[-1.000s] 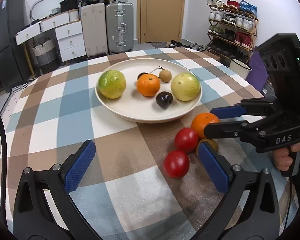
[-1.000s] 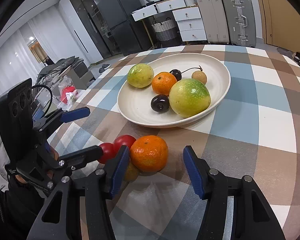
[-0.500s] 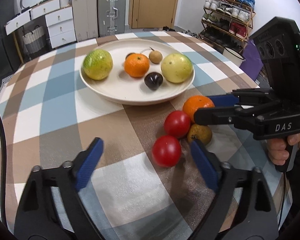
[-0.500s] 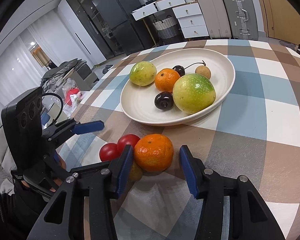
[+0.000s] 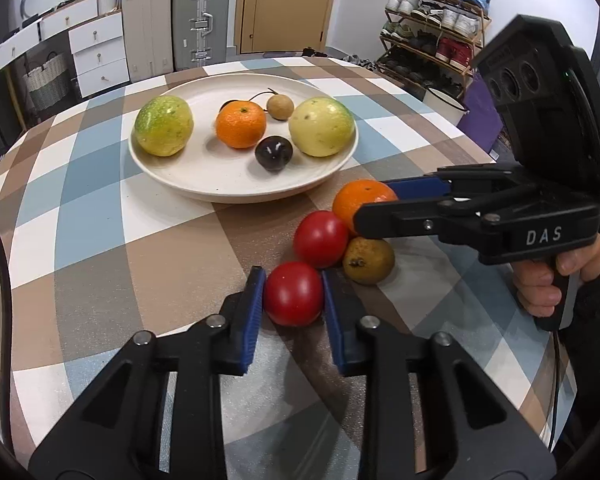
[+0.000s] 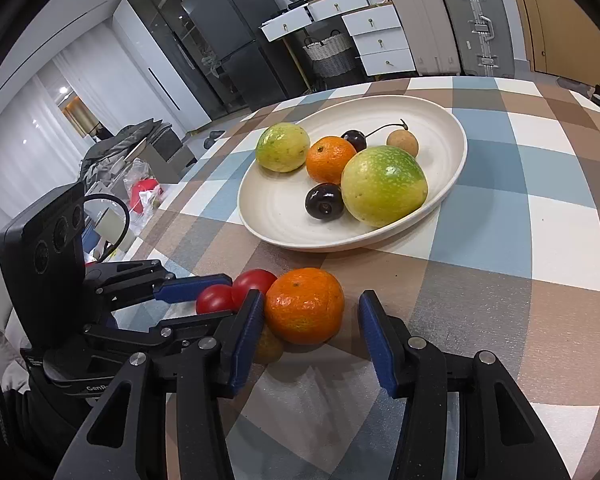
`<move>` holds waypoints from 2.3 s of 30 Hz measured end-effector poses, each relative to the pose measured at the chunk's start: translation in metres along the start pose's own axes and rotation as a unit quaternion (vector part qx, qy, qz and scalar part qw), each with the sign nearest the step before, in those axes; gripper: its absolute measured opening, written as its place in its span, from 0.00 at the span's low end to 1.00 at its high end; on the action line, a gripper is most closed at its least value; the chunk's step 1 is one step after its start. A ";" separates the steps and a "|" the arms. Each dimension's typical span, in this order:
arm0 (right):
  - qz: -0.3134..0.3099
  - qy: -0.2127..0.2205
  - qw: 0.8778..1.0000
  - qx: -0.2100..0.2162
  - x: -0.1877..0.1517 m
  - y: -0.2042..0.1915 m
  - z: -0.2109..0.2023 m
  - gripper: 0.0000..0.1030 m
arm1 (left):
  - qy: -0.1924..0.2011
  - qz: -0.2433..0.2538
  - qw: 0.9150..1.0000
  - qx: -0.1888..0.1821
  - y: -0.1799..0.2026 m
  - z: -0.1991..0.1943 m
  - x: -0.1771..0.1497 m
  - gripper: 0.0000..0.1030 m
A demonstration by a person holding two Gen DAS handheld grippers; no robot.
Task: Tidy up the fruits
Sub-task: 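Grasp the orange with the right tool while the left tool grasps a red tomato, then carry the orange with the right tool while the left tool carries the tomato, both releasing onto the plate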
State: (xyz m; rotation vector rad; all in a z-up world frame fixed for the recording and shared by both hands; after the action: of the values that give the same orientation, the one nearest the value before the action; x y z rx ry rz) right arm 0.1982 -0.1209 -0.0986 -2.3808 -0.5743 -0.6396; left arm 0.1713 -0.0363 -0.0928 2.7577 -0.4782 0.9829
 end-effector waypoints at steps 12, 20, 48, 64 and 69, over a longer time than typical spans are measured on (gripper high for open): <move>-0.005 0.001 1.000 0.005 0.000 -0.001 0.000 0.40 | 0.006 -0.003 1.000 -0.004 -0.001 -0.004 -0.001 0.25; -0.014 0.004 1.000 0.000 0.000 -0.003 0.000 0.39 | 0.012 -0.011 1.000 -0.002 -0.005 -0.006 0.000 0.24; 0.002 0.077 0.997 0.007 0.014 0.003 -0.028 0.39 | 0.098 -0.066 0.992 0.042 -0.032 -0.046 0.012 0.24; 0.001 0.131 0.991 -0.011 0.029 -0.003 -0.046 0.39 | 0.131 -0.090 0.983 0.088 -0.047 -0.049 0.032 0.25; 0.016 0.149 0.989 -0.018 0.040 -0.001 -0.054 0.39 | 0.141 -0.093 0.980 0.102 -0.051 -0.046 0.043 0.25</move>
State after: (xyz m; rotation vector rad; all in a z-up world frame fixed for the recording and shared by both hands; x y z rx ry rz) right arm 0.2128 -0.1453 -0.0381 -2.2629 -0.3960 -0.9766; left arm 0.1934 0.0136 -0.0329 2.7046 -0.0771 1.4139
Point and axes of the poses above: each gripper's, at about its wrist camera, not at the fingertips, and z roughly the way its jaws point, y to its right, x to its top, the point moved 4 cm from there along z, roughly the way its jaws point, and after that the axes turned 8 degrees about z, right-handed, at the moved point
